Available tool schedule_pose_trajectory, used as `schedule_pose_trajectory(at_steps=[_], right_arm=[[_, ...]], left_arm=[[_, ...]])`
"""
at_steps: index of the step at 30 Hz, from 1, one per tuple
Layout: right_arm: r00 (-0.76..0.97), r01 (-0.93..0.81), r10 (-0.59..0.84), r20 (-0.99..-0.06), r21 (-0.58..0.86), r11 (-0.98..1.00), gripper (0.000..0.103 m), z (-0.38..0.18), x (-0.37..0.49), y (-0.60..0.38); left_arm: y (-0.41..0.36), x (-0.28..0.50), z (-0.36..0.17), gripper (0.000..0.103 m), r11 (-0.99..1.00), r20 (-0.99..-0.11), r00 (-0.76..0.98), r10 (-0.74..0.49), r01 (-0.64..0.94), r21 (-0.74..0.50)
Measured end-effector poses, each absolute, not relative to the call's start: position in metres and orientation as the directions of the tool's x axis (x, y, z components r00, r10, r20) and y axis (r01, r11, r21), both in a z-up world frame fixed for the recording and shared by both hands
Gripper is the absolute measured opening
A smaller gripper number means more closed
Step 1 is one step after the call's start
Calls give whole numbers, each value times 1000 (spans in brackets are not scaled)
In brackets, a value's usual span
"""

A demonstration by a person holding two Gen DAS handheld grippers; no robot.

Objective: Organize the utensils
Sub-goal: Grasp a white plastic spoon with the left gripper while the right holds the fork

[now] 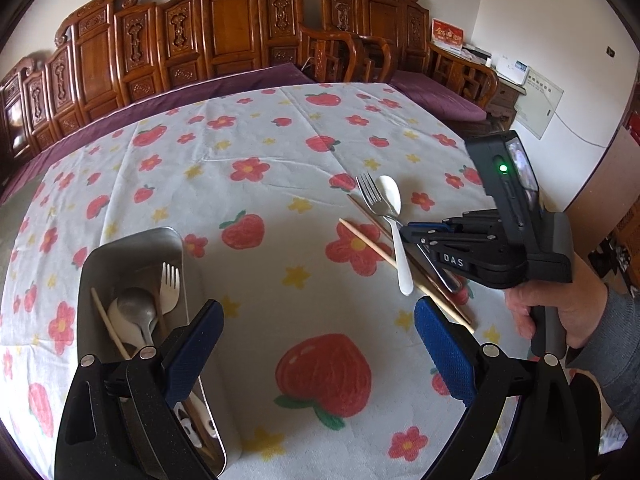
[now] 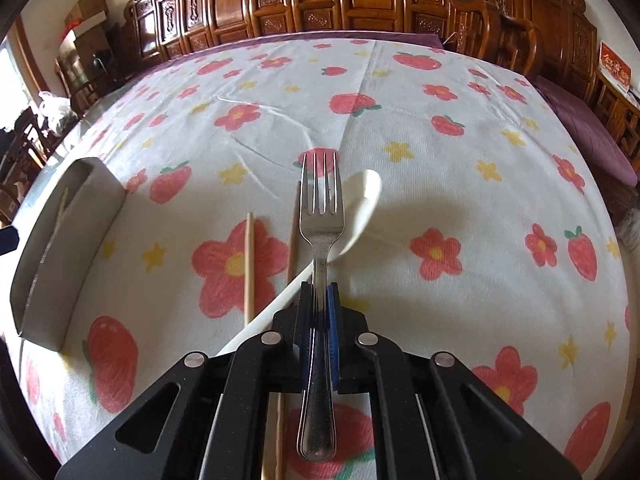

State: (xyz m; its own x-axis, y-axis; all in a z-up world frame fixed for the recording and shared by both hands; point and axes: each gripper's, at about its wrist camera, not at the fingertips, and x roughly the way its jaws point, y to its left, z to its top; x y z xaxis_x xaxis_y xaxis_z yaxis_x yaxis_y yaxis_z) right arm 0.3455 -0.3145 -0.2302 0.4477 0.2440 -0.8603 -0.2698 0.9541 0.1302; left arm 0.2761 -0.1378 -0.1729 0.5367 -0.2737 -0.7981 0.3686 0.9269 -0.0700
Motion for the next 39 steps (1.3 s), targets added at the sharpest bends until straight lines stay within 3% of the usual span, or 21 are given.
schedule_pose_trajectory(at_steps=[7,15,23,28,31,39], right_arm=[[518,-233,288,-805,191,954,9,-195,324,-346],[526,-158,168,-834,98,983,9,-214,295,-402],[517,-130,133,-846,76,989,9,-240,277,-423],[529,-131,117,-841,55,990,9,-240,275,-419],[531,-123,126,-838,71,990,9,-239,275,-420],[532,-126,109,-840,49,991,9,-238,274,-417]], left_arm=[[-158,286,-179,92,922,-806,529,-266,383,-53],[-200,305,-189,91,899,-819,500,-283,437,-44],[-239,331,-214,62,877,-860,432,-272,480,-36],[-252,345,-233,32,868,-887,379,-266,494,-49],[-256,346,-234,26,861,-888,369,-275,506,-56],[-264,355,-247,25,855,-912,321,-256,515,-59]])
